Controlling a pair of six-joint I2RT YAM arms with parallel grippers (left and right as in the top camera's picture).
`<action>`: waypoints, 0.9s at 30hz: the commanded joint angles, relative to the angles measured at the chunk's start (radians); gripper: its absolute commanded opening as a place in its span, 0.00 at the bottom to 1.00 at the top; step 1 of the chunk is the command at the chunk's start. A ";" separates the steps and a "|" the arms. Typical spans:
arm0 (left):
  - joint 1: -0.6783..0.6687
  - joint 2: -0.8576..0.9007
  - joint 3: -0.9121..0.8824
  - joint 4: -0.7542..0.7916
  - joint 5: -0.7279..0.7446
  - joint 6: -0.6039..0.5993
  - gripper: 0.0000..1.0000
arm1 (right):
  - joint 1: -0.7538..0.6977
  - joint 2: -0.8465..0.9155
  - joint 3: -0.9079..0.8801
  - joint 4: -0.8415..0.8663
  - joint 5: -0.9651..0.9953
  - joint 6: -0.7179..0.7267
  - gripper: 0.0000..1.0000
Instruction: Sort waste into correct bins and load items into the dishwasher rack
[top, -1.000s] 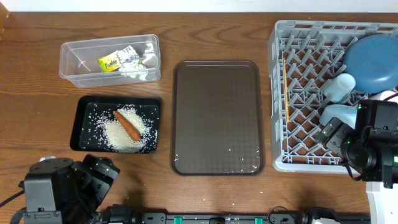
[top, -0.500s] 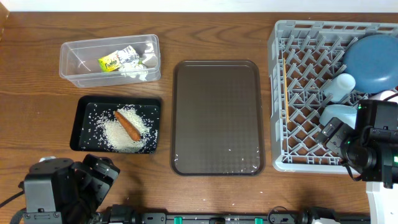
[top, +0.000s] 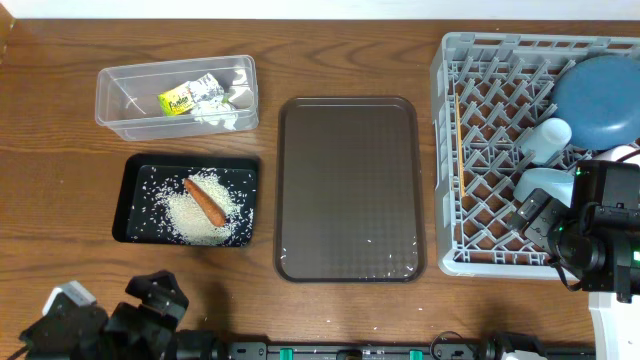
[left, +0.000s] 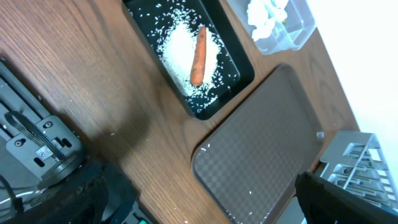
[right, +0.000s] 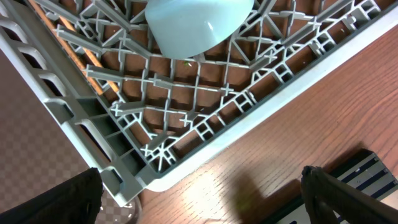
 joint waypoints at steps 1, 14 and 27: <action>0.000 -0.048 -0.005 -0.078 -0.001 0.013 0.98 | -0.010 -0.001 0.002 -0.001 0.004 0.016 0.99; 0.000 -0.177 -0.163 -0.078 -0.001 0.013 0.98 | -0.010 0.000 0.002 0.000 0.004 0.015 0.99; -0.002 -0.324 -0.421 -0.078 -0.001 0.013 0.99 | -0.010 0.000 0.002 -0.001 0.004 0.015 0.99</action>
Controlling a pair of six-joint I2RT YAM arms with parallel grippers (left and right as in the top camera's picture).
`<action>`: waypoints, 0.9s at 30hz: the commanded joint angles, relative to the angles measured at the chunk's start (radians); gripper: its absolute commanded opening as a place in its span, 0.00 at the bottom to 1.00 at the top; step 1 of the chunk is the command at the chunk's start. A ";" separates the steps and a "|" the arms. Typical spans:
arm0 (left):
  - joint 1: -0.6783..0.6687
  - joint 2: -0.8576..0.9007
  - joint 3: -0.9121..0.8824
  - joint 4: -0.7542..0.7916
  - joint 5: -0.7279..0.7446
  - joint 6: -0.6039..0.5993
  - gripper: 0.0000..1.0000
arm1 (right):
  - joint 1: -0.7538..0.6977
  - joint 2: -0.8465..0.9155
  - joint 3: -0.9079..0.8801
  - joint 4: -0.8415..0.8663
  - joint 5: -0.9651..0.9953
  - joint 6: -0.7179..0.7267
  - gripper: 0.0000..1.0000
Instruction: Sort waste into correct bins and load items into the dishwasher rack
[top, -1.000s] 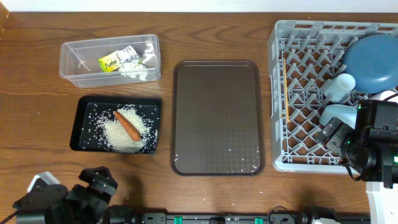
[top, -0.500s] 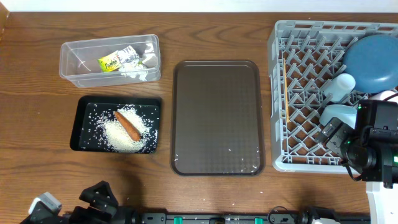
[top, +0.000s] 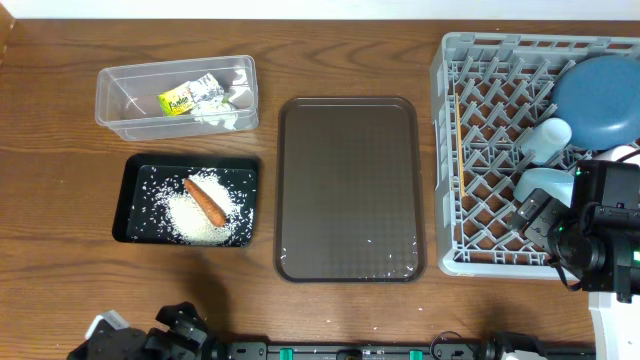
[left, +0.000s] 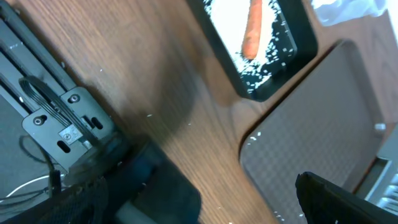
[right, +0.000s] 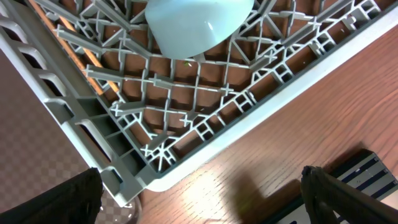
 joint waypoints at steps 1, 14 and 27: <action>-0.002 -0.027 -0.018 -0.077 -0.001 0.013 0.99 | -0.010 -0.001 0.002 -0.001 0.004 0.015 0.99; -0.050 -0.072 -0.090 0.462 0.006 0.151 0.99 | -0.010 0.000 0.002 -0.001 0.004 0.015 0.99; -0.052 -0.217 -0.463 1.066 -0.194 0.462 0.99 | -0.010 -0.001 0.002 -0.001 0.004 0.015 0.99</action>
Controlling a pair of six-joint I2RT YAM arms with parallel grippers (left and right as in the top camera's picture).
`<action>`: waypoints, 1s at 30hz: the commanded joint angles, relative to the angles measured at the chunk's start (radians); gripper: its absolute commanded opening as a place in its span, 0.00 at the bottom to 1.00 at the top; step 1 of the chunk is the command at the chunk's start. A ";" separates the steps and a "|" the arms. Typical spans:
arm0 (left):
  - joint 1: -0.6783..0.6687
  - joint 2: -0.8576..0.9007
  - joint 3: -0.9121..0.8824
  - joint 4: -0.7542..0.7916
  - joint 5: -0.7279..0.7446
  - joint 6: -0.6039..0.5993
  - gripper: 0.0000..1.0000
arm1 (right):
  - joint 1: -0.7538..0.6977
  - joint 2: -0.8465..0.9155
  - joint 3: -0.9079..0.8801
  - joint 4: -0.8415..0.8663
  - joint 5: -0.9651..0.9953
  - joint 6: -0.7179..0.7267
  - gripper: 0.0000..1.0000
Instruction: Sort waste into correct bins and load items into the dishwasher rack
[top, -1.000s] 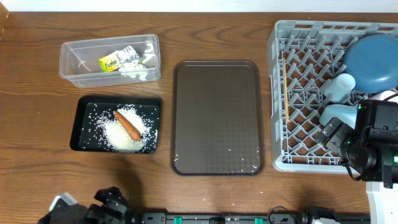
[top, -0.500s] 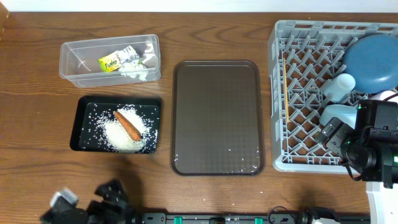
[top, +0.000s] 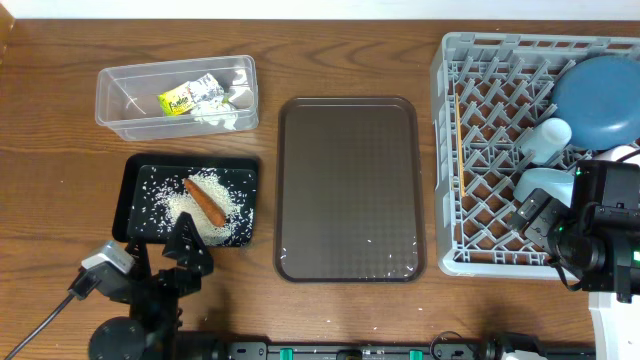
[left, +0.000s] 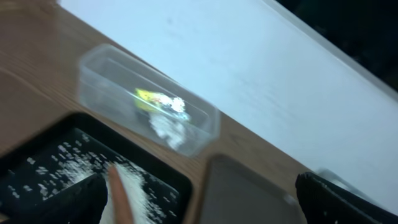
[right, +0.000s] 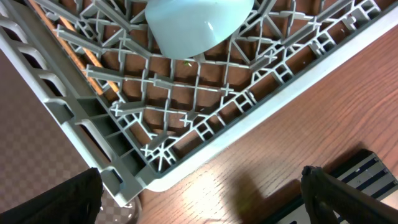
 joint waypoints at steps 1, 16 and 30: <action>-0.002 -0.032 -0.082 0.076 -0.129 0.064 0.99 | -0.010 -0.001 0.002 -0.001 0.004 0.015 0.99; -0.002 -0.071 -0.380 0.501 -0.139 0.212 0.99 | -0.010 -0.001 0.002 -0.001 0.004 0.015 0.99; -0.006 -0.071 -0.575 0.732 -0.135 0.290 0.99 | -0.010 0.000 0.002 -0.001 0.004 0.015 0.99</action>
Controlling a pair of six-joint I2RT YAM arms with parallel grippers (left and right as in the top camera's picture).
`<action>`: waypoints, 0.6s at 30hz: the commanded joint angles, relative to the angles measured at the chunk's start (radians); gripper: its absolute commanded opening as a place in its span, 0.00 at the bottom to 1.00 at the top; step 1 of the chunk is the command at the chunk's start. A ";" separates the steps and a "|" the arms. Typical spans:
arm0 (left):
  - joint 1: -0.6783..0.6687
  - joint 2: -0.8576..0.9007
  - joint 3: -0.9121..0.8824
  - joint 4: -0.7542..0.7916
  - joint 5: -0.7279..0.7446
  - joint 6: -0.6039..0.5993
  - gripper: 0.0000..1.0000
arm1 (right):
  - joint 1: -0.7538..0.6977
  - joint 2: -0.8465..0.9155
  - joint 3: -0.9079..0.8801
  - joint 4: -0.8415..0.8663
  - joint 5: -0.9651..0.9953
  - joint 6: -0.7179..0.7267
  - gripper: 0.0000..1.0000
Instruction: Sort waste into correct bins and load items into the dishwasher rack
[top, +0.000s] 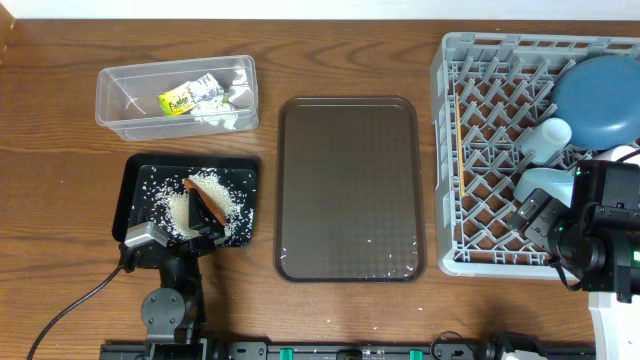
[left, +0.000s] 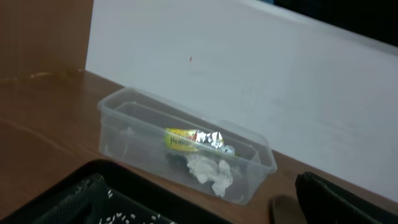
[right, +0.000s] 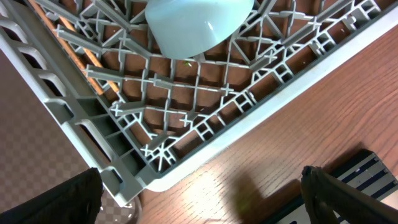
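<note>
A clear bin at the back left holds a yellow wrapper and crumpled tissue. In front of it a black tray carries rice and a carrot. My left gripper hovers over that tray's front edge, open and empty, its wrist camera facing the bin. The grey dishwasher rack on the right holds a blue bowl, a white cup and a light blue cup. My right gripper is open at the rack's front right corner.
An empty brown serving tray with a few rice grains lies between the black tray and the rack. A white wall rises behind the table. The rack's corner is close under the right wrist.
The left arm has risen and moved forward, its gripper now over the black tray's front edge. Its camera now faces the clear bin more level. The right arm has not moved.
The left arm lay folded at the table's front left edge, then sank almost out of the overhead view. Then it stood up just before the black tray, and now it reaches over the tray's front. The right arm stayed at the rack; no object moved.
</note>
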 joint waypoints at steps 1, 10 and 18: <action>-0.005 -0.008 -0.002 -0.014 -0.005 0.062 0.99 | -0.010 0.000 0.002 -0.001 0.004 0.015 0.99; -0.009 -0.008 -0.002 -0.205 0.021 0.148 0.99 | -0.010 0.000 0.002 0.000 0.004 0.015 0.99; -0.024 -0.008 -0.002 -0.206 0.048 0.147 0.99 | -0.010 0.000 0.002 -0.001 0.004 0.015 0.99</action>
